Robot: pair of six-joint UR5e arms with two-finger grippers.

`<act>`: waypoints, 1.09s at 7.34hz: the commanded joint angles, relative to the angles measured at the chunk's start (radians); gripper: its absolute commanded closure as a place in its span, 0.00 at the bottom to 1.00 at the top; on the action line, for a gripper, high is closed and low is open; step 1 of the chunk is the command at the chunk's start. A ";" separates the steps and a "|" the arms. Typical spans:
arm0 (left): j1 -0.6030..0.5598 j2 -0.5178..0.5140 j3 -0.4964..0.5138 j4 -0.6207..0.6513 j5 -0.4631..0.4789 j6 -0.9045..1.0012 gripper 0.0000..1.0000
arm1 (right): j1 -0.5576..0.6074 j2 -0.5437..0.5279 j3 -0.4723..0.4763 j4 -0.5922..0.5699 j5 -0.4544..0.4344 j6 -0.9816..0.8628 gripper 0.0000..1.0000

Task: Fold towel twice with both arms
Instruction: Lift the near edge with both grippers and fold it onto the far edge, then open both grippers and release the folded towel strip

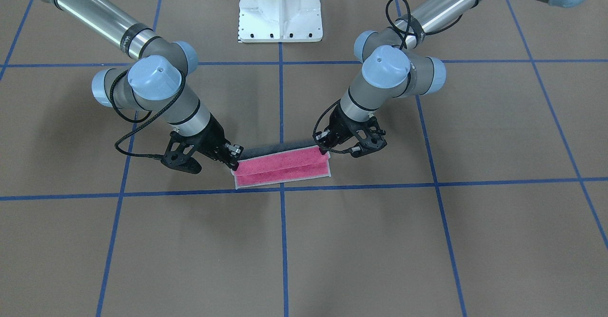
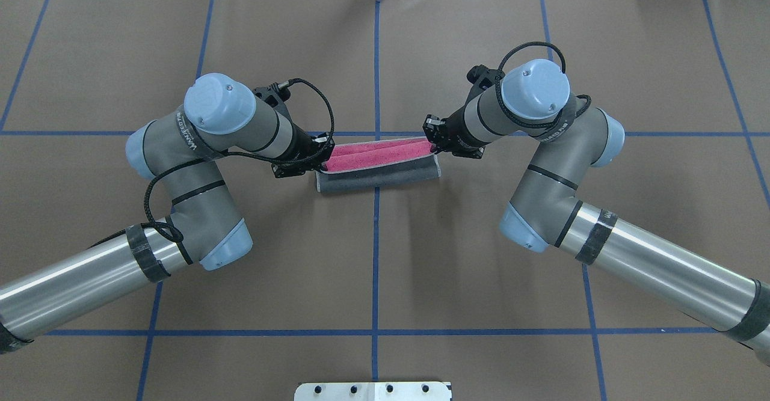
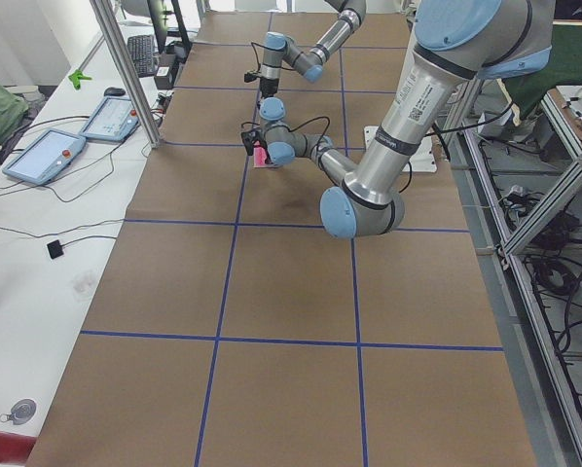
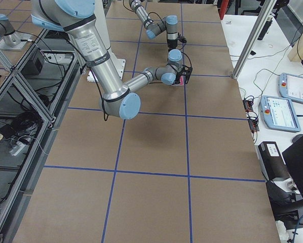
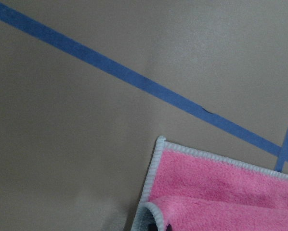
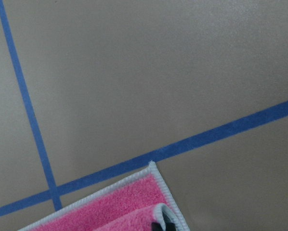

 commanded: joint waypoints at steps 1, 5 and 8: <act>-0.002 -0.001 0.005 0.002 -0.001 0.003 1.00 | 0.000 0.001 0.000 0.000 0.000 0.002 0.43; -0.006 -0.005 0.014 0.002 0.002 -0.002 0.15 | 0.000 0.006 0.002 0.000 0.000 0.006 0.02; -0.004 -0.036 0.031 0.002 0.002 -0.020 0.12 | 0.008 0.005 0.002 0.000 0.003 0.006 0.02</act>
